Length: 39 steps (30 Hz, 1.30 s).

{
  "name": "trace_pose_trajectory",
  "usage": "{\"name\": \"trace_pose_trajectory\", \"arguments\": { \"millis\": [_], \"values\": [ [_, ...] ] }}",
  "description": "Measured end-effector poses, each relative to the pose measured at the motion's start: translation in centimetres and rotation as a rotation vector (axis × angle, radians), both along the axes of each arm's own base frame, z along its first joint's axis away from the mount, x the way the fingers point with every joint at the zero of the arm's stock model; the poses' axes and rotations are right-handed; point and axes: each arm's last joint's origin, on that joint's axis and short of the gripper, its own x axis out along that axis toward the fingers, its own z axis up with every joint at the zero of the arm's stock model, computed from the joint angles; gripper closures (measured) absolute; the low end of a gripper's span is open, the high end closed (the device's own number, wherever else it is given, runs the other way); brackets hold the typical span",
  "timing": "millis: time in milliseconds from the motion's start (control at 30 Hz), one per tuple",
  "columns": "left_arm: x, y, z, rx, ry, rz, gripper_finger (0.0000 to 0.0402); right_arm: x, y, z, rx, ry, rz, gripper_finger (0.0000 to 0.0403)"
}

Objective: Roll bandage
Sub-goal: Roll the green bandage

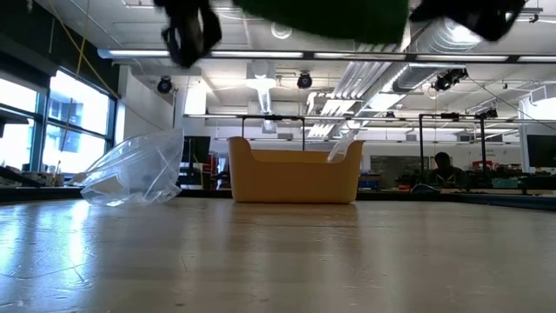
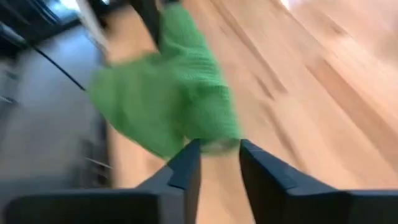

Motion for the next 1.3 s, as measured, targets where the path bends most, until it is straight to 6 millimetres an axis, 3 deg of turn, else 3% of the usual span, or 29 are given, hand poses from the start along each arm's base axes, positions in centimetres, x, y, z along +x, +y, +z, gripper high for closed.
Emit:
{"name": "trace_pose_trajectory", "arguments": {
  "millis": [200, 333, 467, 600, 767, 967, 1067, 1200, 1300],
  "values": [
    [-0.4, 5.9, -5.7, -0.256, 0.066, 0.097, 0.0398, -1.9, -2.3, -4.3, -0.148, 0.225, 0.025, 0.0233],
    [-1.5, 8.5, -9.4, -0.44, 0.066, 0.174, 0.0396, -1.4, -1.8, -5.2, -0.271, 0.125, 0.204, 0.0226],
    [-1.6, 9.3, -11.9, -0.538, 0.058, 0.227, 0.0396, 0.7, -0.7, -6.2, -0.514, -0.024, 0.355, 0.0228],
    [-0.7, 9.3, -12.6, -0.618, -0.013, 0.201, 0.0395, 3.0, -0.7, -8.7, -0.763, -0.03, 0.422, 0.0229],
    [0.0, 9.1, -12.9, -0.663, -0.062, 0.18, 0.0394, 5.5, -1.5, -11.6, -0.836, 0.07, 0.408, 0.0229],
    [0.1, 9.3, -12.9, -0.677, -0.074, 0.218, 0.0394, 6.4, -1.4, -12.6, -1.077, 0.216, 0.251, 0.024],
    [0.1, 9.2, -12.9, -0.689, -0.068, 0.21, 0.0394, 6.4, -1.3, -12.0, -1.161, 0.222, 0.161, 0.0282],
    [0.1, 9.1, -12.9, -0.723, -0.054, 0.207, 0.0394, 6.5, -1.0, -11.2, -1.218, 0.233, 0.123, 0.0379],
    [0.0, 8.9, -12.8, -0.736, -0.051, 0.182, 0.0393, 6.7, -0.7, -10.8, -1.166, 0.226, 0.129, 0.039]
  ]
}}
